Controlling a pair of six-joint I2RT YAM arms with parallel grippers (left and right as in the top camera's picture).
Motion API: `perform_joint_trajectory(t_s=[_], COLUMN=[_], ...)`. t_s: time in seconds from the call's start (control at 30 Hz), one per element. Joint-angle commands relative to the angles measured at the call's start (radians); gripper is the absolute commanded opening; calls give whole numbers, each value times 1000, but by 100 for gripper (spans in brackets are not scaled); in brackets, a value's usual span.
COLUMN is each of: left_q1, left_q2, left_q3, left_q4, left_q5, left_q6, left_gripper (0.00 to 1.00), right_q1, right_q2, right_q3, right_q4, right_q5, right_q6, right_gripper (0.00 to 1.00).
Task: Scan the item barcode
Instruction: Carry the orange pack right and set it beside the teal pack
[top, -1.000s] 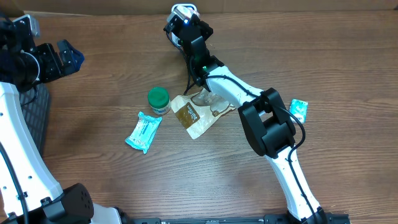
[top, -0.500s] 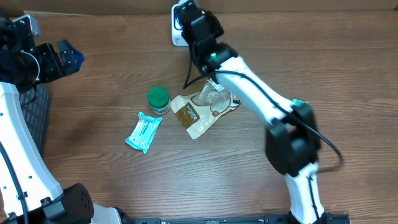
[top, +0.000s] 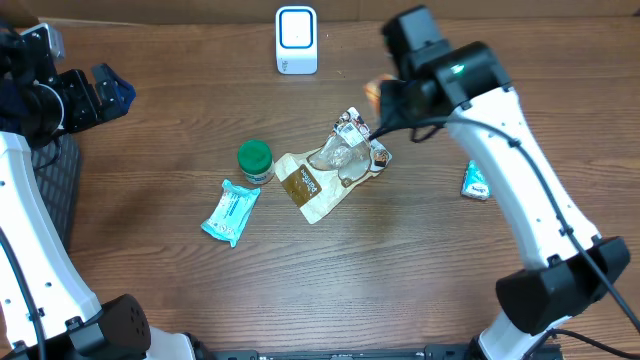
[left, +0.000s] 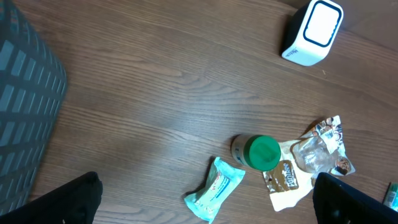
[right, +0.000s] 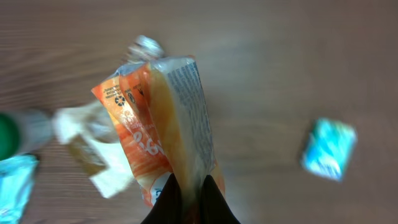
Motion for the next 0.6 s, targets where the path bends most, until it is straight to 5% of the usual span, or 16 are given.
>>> perform_joint_trajectory(t_s=[0.0, 0.5, 0.57], left_q1=[-3, -3, -3], left_q2=[-7, -7, -7], left_q3=[14, 14, 14], left_q4=[1, 1, 1], left_q5=[8, 8, 8], left_q6=[19, 19, 19], left_gripper=[100, 100, 99], right_q1=[-116, -402, -410], right_q2=[6, 6, 6], right_q3=[-90, -525, -537], right_q4=[-22, 246, 251], right_q5=[-56, -150, -149], right_q6=[75, 70, 67], right_gripper=[4, 4, 15])
